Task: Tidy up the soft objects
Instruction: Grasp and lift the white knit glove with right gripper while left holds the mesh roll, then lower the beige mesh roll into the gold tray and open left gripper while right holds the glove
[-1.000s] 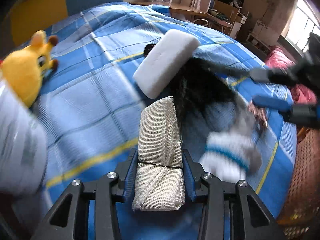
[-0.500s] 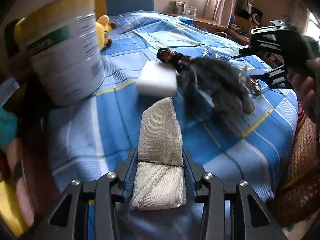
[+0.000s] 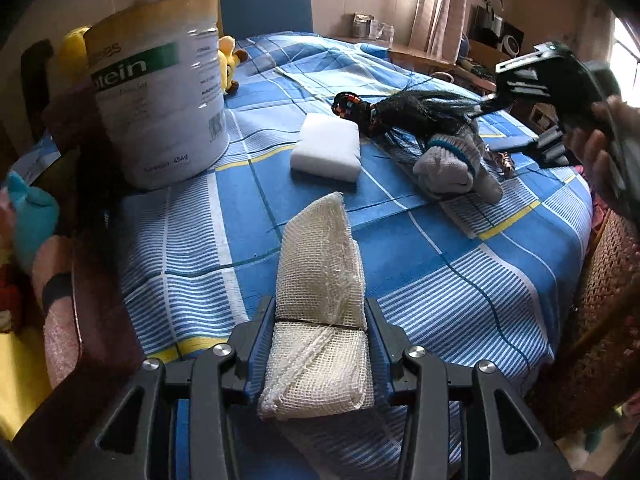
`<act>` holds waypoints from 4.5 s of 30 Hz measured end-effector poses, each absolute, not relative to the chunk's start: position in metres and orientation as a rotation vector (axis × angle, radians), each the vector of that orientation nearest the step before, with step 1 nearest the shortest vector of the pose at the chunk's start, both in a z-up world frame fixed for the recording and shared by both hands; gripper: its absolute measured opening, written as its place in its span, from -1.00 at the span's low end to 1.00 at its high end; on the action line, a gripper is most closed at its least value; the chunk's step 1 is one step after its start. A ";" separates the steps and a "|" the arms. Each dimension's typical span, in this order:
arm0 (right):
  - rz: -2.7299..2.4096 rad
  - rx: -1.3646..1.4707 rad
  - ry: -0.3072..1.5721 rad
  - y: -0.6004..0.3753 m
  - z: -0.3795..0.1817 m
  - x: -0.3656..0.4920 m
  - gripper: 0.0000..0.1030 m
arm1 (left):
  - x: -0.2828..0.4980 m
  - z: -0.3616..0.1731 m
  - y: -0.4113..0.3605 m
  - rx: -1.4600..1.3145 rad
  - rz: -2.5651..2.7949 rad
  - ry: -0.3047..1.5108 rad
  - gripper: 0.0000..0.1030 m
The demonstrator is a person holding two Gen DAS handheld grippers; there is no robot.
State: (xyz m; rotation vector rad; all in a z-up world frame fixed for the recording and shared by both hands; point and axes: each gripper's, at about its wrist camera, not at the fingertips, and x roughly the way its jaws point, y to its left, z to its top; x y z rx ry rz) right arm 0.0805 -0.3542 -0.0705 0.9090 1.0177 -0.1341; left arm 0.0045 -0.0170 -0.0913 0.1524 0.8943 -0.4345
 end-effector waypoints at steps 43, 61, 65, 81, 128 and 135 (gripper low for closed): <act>-0.064 0.361 1.295 -0.244 -0.085 0.076 -0.17 | 0.005 -0.093 -0.007 0.062 -0.463 0.868 -0.14; -0.115 0.408 1.238 -0.250 -0.067 0.052 -0.25 | 0.004 -0.093 -0.007 0.063 -0.462 0.867 -0.16; -0.159 0.429 1.136 -0.264 -0.040 0.041 -0.25 | 0.004 -0.092 -0.008 0.072 -0.458 0.869 -0.17; -0.185 0.390 1.023 -0.288 -0.010 0.076 -0.25 | 0.000 -0.079 -0.006 0.065 -0.457 0.881 -0.20; -0.148 0.228 1.119 -0.213 -0.049 0.183 -0.25 | 0.045 -0.049 0.237 -0.374 0.169 1.018 0.23; -0.162 0.211 1.131 -0.214 -0.051 0.185 -0.25 | 0.030 -0.047 0.229 -0.354 0.187 0.962 0.33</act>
